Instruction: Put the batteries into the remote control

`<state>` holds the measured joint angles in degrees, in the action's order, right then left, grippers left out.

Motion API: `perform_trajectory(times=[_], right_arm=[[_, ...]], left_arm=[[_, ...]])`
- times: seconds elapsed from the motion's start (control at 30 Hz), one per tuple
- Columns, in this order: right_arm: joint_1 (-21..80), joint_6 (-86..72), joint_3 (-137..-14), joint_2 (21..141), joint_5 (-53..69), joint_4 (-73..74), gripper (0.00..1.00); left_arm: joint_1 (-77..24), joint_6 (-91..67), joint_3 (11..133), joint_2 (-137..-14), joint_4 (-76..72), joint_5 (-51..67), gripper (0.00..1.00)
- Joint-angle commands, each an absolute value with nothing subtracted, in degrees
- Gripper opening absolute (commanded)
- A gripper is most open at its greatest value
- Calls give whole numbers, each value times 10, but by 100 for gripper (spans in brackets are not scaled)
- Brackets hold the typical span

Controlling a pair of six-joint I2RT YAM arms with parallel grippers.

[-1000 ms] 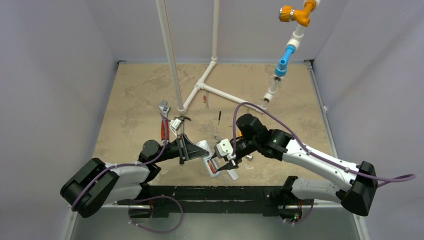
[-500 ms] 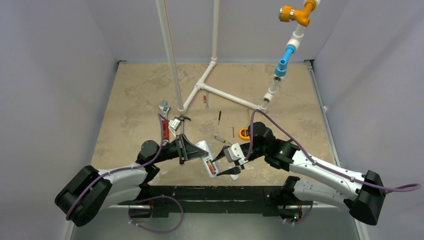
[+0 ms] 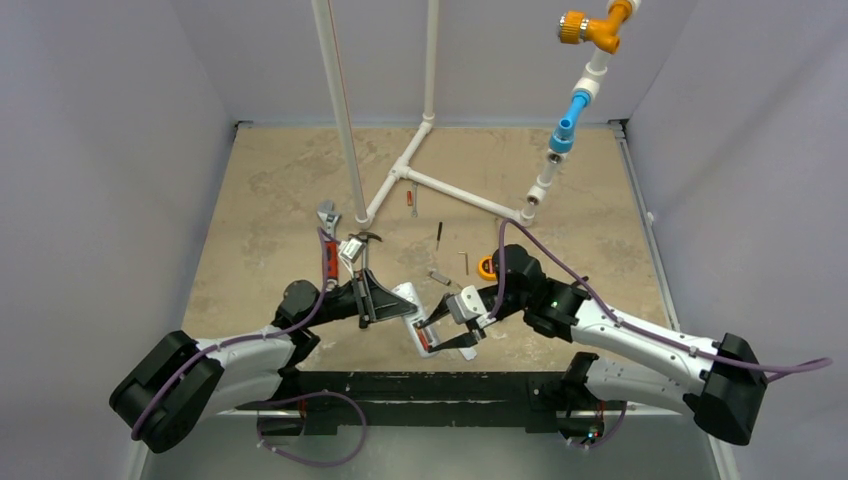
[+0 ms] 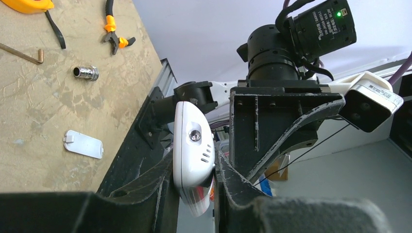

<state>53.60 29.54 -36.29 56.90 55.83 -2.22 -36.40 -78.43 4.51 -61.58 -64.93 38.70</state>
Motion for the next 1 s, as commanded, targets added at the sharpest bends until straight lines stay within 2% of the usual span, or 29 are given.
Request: perform_trajectory(times=[0.0,0.97], right_arm=[[535,300,-368,583,582,-38,43],[536,325,-369,620,566,-2,37]], left_arm=[[-369,-778,63,-609,-675,384,0],[-375,-779,64,-611,-678,380,0]])
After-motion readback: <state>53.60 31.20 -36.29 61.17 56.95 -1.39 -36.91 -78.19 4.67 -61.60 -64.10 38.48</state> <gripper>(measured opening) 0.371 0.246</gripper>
